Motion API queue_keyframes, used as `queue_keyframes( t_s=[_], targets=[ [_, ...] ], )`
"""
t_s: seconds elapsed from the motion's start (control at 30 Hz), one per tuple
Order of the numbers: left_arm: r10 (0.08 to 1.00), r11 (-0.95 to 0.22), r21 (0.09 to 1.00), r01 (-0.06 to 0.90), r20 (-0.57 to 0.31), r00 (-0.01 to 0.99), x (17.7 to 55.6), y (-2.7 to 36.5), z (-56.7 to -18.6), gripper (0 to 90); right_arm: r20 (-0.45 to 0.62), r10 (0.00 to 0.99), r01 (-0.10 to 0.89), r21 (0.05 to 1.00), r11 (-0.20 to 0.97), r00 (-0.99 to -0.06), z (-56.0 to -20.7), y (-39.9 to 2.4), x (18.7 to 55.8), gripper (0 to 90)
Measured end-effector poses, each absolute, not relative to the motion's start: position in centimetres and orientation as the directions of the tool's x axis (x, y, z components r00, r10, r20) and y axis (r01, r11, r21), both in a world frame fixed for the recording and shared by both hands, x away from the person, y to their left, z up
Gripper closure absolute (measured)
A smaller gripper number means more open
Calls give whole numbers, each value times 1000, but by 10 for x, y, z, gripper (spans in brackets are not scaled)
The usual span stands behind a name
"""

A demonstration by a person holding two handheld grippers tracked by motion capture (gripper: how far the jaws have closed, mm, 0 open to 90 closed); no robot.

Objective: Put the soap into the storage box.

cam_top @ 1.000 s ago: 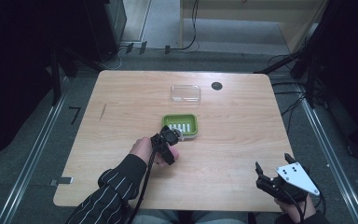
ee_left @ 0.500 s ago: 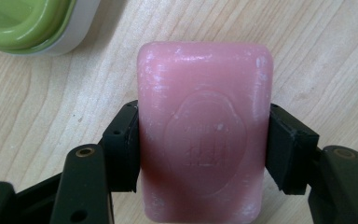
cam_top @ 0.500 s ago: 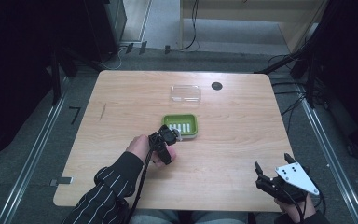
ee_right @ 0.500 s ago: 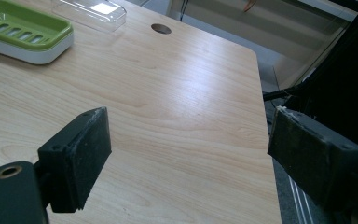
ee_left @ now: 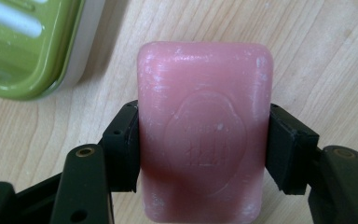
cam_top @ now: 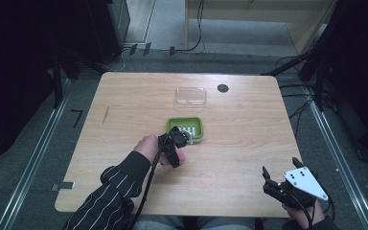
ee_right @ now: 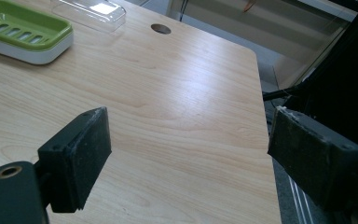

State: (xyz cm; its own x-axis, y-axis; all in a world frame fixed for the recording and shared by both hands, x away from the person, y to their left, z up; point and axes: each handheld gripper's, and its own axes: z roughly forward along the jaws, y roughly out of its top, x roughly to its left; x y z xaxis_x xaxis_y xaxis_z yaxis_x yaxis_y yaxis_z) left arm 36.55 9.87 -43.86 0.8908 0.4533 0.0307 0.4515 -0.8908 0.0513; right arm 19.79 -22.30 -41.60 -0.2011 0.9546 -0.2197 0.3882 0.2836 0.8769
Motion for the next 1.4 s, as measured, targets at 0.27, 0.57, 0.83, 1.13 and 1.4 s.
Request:
queue_keyframes(
  t_s=[0.27, 0.57, 0.83, 1.13, 1.4],
  targets=[
    [424, -906, 37, 423, 33, 905, 369, 94, -435, 381, -220, 954, 389, 876, 285, -203, -416, -223, 198, 139],
    [401, -916, 39, 399, 47, 915, 376, 91, -427, 382, -220, 954, 384, 878, 286, -205, -416, -223, 198, 139],
    [374, -927, 41, 372, 57, 926, 380, 88, -421, 382, -220, 954, 388, 877, 285, -205, -416, -223, 197, 139],
    [354, -935, 34, 352, 57, 934, 386, 86, -415, 382, -218, 955, 392, 875, 283, -203, -416, -224, 196, 139],
    [337, -941, 35, 336, 51, 940, 390, 85, -412, 382, -221, 954, 392, 875, 285, -202, -416, -225, 196, 139]
  ],
)
